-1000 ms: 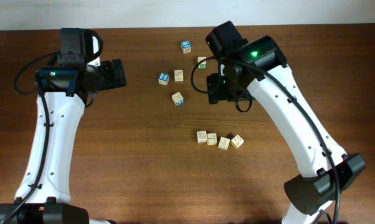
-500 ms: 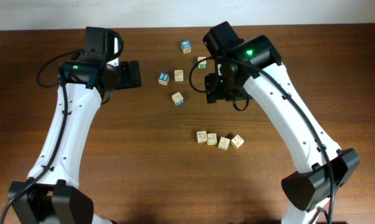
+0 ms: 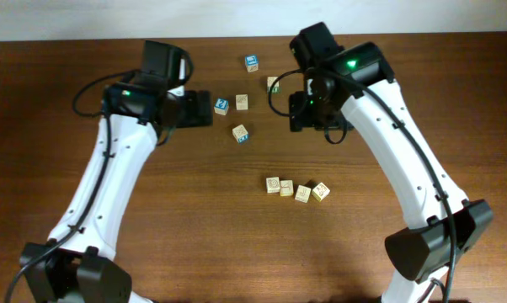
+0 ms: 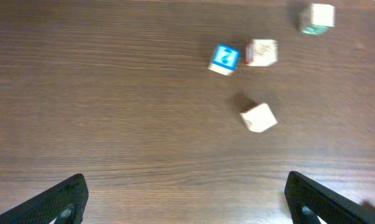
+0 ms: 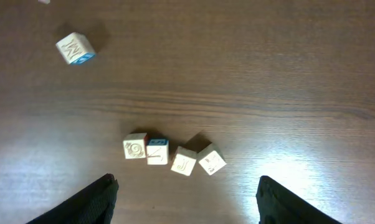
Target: Rotate 4 blocks
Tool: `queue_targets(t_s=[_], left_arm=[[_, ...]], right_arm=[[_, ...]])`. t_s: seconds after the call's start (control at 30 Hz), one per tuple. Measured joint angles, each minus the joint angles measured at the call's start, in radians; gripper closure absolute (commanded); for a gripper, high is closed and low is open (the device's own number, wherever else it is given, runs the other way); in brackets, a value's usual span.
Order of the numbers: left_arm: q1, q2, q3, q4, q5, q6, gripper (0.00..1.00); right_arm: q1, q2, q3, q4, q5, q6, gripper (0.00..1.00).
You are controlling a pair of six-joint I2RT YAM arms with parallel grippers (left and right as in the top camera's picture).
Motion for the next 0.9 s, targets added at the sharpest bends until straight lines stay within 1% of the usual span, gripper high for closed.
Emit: queue_targets(t_s=[0.1,0.23,0.4,0.47,0.67,0.9], left_arm=[[-0.048,0.0,0.0,0.01,-0.004,-0.026,0.0],[-0.05,0.003,0.0,0.016,-0.015,-0.043,0.0],[-0.05,0.011,0.0,0.019,-0.016,-0.047,0.01],[-0.05,0.011,0.0,0.019,-0.016,-0.047,0.0],[-0.05,0.016,0.0,0.018,-0.016,-0.047,0.01],[-0.05,0.047,0.0,0.019,-0.016,-0.047,0.01]], right_arm=[[-0.013,0.0,-0.042,-0.007,-0.01,0.002,0.28],[-0.032,0.001,-0.219,-0.006,-0.066,0.003,0.28],[-0.064,0.006,-0.457,0.085,-0.126,0.003,0.28],[-0.064,0.006,-0.504,0.117,-0.135,0.002,0.28],[-0.072,0.006,-0.533,0.147,-0.152,-0.01,0.28],[-0.137,0.006,-0.533,0.168,-0.212,-0.084,0.28]])
